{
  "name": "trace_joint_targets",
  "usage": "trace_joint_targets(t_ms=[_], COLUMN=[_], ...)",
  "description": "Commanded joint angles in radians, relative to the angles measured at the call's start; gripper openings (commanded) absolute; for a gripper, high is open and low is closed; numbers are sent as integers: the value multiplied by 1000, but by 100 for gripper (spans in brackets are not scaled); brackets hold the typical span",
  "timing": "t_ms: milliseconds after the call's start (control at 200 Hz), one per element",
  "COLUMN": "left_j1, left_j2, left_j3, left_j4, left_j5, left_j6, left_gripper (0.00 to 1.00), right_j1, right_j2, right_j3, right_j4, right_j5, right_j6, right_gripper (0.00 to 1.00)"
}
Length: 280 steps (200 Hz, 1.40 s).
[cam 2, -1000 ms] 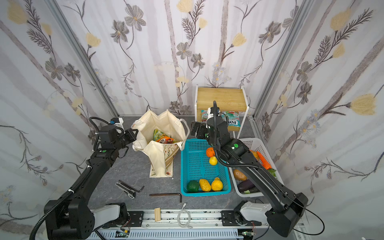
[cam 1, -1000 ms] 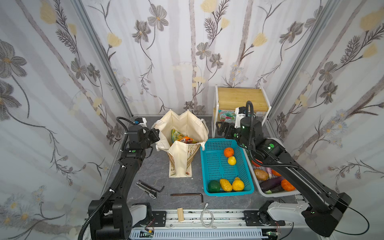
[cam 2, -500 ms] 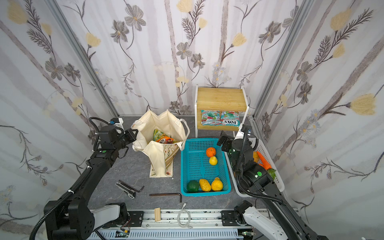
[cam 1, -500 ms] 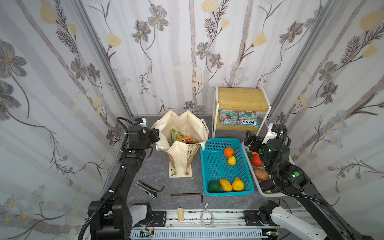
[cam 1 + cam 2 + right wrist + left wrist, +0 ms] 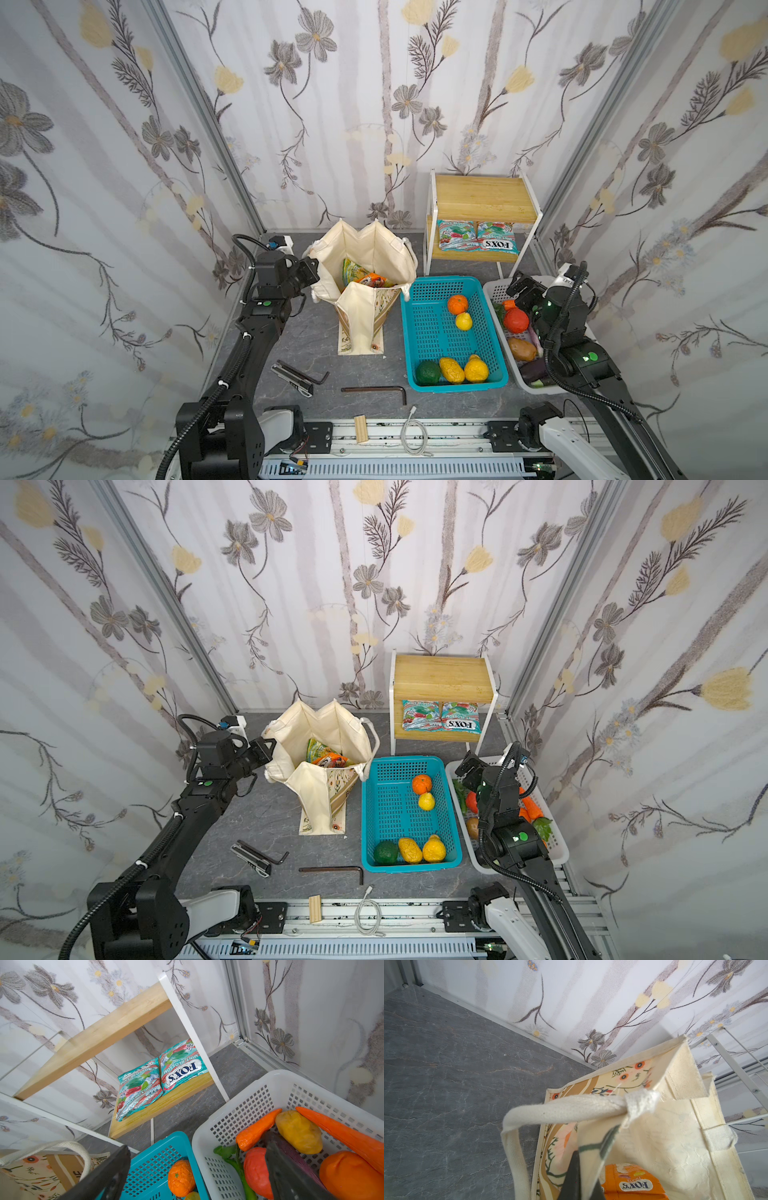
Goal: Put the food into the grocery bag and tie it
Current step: 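Move the right gripper over the white basket of vegetables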
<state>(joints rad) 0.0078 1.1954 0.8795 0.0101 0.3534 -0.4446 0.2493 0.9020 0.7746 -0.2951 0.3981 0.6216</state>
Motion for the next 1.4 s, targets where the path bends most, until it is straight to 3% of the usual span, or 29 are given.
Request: trace_joint_targets(t_ms=[0, 270, 675, 1049, 1239, 1394], left_j1=[-1, -1, 0, 0, 0, 0], left_j2=[-9, -10, -4, -13, -19, -21], left_j3=[-4, -3, -4, -5, -5, -5], left_j4=[-2, -2, -4, -4, -4, -4], left_j5=[10, 20, 14, 14, 12, 12], left_j6=[4, 1, 4, 3, 5, 5], left_gripper=[0, 0, 0, 0, 0, 0], right_j1=[-55, -237, -362, -387, -389, -387], right_j2=[35, 139, 265, 392, 461, 492], right_j3=[-42, -111, -200, -199, -207, -217], right_j4=[24, 60, 185, 249, 293, 314], right_j5=[-76, -246, -407, -425, -451, -455], right_j6=[62, 142, 200, 195, 190, 187], right_gripper=[100, 100, 99, 97, 86, 85])
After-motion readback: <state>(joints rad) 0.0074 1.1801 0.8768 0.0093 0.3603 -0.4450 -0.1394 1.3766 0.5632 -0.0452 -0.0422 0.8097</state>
